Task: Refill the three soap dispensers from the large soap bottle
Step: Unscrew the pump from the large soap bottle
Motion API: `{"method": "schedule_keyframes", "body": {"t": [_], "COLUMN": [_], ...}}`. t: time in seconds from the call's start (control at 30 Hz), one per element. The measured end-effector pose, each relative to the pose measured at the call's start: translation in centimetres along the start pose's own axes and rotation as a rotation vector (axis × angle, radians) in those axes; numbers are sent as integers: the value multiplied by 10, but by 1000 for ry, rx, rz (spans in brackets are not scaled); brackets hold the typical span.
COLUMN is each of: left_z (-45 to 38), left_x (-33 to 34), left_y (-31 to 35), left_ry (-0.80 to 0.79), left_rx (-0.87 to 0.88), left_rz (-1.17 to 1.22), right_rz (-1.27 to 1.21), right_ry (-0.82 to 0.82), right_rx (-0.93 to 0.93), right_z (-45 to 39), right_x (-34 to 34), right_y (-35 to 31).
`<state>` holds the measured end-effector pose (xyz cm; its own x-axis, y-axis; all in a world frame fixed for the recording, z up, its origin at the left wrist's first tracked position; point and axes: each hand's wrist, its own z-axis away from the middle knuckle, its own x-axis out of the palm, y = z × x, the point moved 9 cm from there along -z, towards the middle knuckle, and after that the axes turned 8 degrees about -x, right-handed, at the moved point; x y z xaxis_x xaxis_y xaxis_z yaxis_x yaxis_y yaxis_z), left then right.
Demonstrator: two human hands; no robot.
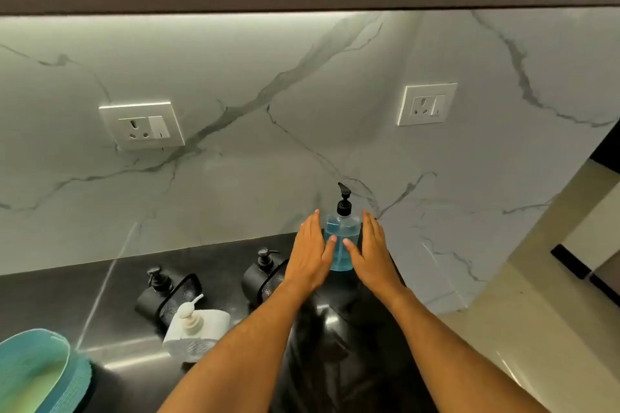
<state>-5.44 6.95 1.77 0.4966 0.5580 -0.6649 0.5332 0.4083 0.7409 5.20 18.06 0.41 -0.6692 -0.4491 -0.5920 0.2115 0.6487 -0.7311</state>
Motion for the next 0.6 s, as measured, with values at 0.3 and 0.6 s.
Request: {"method": "schedule_keyframes", "body": {"t": [0.3, 0.6], "left_z": [-15, -18], "left_x": [23, 26], "left_y": [-14, -12], "left_ry": [-163, -133], "left_rx": [-28, -15], "left_rz": [261, 255], "right_rz": [-301, -345], "right_ry": [-59, -18], "right_rx": [111, 63], "right_z": [-7, -8], "right_x": [22, 21], "right_y": [24, 18]}}
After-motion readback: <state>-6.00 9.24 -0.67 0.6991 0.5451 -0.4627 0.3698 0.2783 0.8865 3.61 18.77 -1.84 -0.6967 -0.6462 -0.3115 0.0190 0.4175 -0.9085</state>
